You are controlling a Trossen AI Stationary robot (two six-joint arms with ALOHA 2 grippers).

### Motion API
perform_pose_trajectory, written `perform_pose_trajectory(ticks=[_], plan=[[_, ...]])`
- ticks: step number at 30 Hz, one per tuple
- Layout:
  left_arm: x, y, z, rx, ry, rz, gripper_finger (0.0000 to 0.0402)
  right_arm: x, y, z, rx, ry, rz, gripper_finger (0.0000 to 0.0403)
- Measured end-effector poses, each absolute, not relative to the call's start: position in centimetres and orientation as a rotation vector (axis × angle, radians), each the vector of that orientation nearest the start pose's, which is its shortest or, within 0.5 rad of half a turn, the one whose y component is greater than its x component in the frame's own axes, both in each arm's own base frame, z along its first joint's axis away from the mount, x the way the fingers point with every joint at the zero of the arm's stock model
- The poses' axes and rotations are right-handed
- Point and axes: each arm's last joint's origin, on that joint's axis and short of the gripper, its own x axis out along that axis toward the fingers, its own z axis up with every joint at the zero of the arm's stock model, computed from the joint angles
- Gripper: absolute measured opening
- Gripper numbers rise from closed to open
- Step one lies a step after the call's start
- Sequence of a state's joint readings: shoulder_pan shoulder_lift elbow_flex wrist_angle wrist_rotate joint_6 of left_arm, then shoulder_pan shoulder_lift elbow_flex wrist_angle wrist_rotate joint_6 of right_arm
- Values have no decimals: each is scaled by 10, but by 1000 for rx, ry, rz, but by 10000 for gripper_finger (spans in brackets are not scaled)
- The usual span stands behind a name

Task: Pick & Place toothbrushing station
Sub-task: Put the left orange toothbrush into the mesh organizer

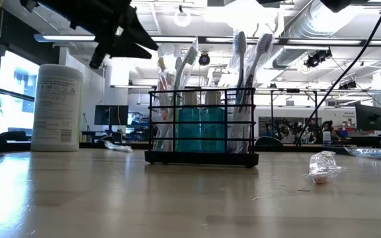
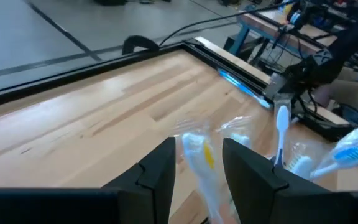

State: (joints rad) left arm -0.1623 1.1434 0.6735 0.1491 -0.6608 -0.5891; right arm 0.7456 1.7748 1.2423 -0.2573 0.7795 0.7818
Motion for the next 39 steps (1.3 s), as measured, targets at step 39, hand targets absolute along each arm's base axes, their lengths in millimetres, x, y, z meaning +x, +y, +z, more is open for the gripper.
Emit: perform_pose_trajectory(ticks=[39], plan=[[264,-8,254,-439,187,394,3,291,240,226,188,515,-240,203]])
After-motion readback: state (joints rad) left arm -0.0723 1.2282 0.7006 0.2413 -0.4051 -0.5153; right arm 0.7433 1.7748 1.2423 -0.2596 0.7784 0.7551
